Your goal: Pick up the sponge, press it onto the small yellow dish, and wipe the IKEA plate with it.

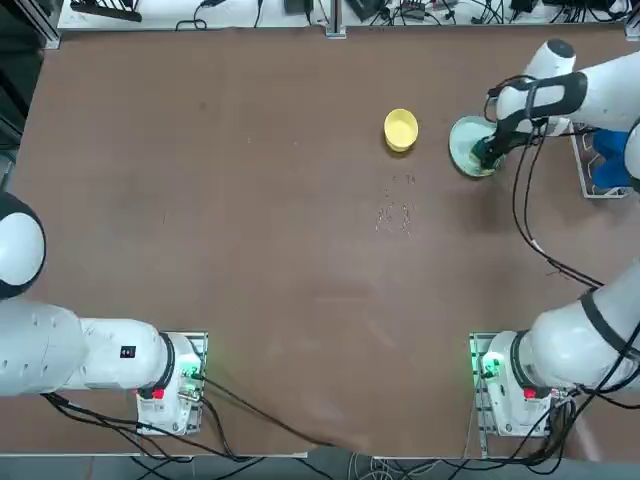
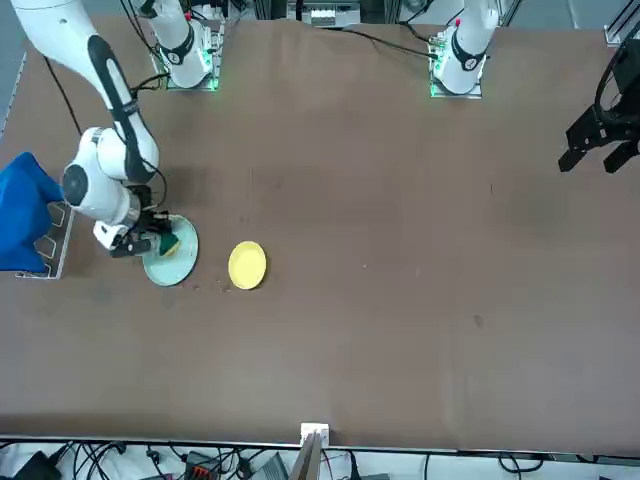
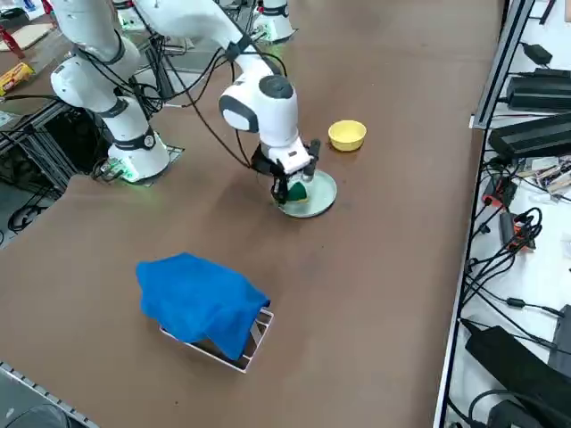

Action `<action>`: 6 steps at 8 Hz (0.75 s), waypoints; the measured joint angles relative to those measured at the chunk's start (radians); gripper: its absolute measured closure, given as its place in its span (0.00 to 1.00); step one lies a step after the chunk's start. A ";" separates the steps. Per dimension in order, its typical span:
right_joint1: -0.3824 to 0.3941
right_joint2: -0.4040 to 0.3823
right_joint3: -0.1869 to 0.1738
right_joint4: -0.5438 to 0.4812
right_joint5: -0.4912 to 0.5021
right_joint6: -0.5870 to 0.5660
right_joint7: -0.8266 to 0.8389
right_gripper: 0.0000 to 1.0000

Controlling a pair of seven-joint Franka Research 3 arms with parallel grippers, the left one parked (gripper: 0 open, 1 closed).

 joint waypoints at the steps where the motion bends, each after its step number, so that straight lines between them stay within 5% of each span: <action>1: -0.011 0.004 0.001 0.014 0.003 -0.001 -0.029 0.90; 6: -0.019 0.102 0.005 0.159 0.002 -0.030 -0.064 0.90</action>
